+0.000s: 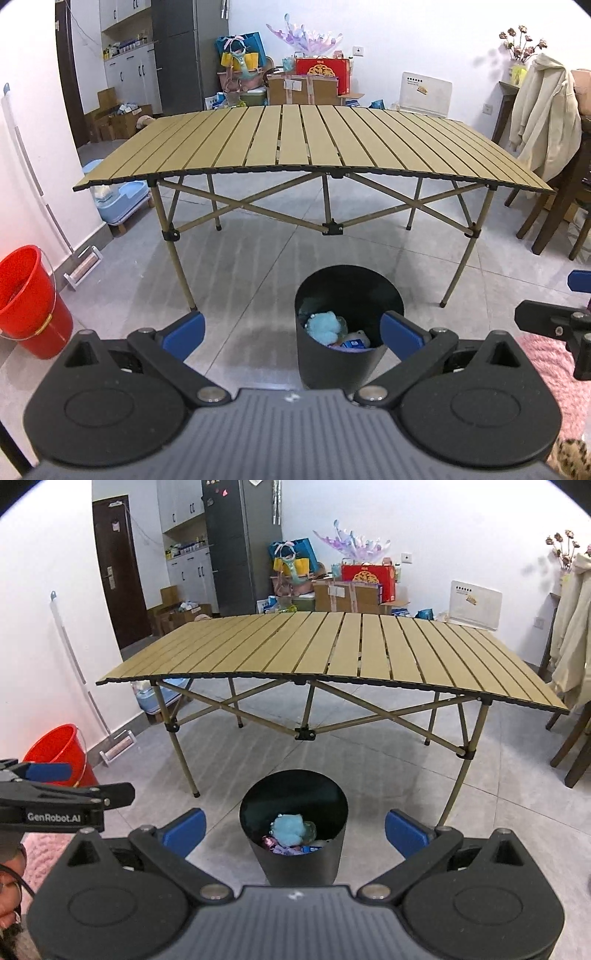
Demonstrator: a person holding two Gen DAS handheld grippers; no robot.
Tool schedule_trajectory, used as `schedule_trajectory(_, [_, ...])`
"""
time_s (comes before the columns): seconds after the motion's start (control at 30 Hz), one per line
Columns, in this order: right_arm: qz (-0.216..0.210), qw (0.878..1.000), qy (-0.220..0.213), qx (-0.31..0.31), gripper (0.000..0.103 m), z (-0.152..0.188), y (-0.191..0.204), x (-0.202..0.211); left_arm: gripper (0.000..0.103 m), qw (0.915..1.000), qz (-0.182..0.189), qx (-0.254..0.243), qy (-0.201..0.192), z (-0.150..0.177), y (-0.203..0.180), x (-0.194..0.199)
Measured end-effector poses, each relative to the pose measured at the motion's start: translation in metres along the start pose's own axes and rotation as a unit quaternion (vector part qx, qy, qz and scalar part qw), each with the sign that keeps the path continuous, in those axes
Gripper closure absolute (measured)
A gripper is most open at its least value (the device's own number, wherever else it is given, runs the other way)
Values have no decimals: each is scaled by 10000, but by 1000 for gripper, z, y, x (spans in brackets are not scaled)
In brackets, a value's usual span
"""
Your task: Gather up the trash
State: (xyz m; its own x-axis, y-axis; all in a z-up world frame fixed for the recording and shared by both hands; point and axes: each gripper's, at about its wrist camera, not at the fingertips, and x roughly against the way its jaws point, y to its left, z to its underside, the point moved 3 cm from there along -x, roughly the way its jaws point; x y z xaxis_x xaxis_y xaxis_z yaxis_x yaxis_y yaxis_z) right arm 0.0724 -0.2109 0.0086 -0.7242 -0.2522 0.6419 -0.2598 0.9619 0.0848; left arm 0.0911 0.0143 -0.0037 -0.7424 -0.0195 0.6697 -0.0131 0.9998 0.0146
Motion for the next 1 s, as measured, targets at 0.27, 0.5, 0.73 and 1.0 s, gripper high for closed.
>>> schedule_trajectory(0.27, [6,9999,102,33,0,10,9,8,0,10000,-35,82,29,8,3,11])
schedule_trajectory(0.5, [51,9999,90,21,0,12,11,11,0,10000,-15,50,10,9,4,13])
schedule_trajectory(0.73, [69,9999,74,19,0,11,10,13,0,10000,-13,39,15,9,2,13])
schedule_trajectory(1.0, [122,9999,50,7,0,10,10,14,0,10000,-5,9,8,10,-1,13])
